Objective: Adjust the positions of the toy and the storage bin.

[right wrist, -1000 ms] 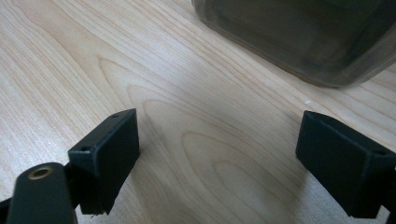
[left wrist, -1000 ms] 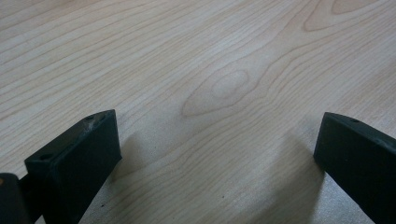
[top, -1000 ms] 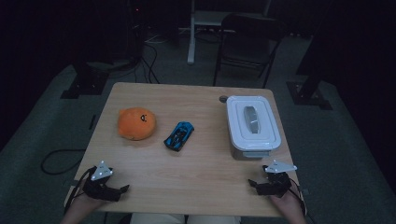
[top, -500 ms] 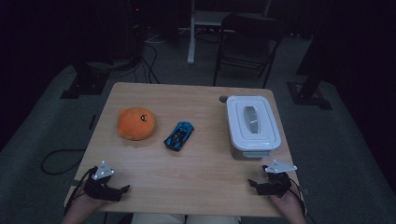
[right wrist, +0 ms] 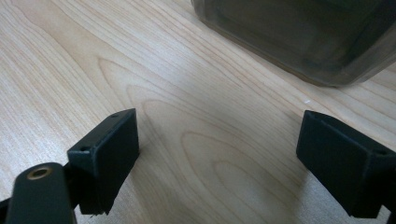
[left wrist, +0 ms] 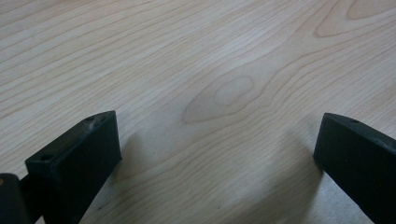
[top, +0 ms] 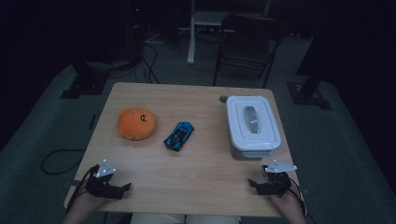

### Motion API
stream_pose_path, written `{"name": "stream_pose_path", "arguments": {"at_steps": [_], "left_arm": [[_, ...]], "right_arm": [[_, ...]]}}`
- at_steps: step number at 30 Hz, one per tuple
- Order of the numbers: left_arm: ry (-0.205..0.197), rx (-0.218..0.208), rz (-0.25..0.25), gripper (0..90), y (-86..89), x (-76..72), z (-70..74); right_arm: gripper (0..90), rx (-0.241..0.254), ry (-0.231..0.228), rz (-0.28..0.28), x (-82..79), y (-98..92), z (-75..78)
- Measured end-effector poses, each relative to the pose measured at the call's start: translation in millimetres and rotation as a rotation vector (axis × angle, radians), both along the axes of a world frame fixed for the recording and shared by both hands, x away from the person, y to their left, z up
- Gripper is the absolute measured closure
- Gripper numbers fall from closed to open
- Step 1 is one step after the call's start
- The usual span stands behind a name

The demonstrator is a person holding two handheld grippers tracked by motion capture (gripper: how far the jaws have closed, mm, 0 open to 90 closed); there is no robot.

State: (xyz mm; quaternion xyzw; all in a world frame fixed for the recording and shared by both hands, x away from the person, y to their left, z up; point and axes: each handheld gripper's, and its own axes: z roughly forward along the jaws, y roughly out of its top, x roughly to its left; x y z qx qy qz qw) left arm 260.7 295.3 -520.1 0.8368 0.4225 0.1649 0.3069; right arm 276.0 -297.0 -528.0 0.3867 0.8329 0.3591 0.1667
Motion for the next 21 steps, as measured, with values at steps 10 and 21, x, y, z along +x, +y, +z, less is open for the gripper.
{"name": "stream_pose_path", "arguments": {"at_steps": [10,21], "left_arm": [[0.003,-0.006,-0.031,1.1,-20.8,13.0,11.0],[-0.005,0.007,-0.064,1.1,-51.0,32.4,24.5]], "right_arm": [[12.7,0.000,0.000,0.000,0.0,0.0,0.0],[12.7,0.000,0.000,-0.001,-0.1,0.0,0.0]]}}
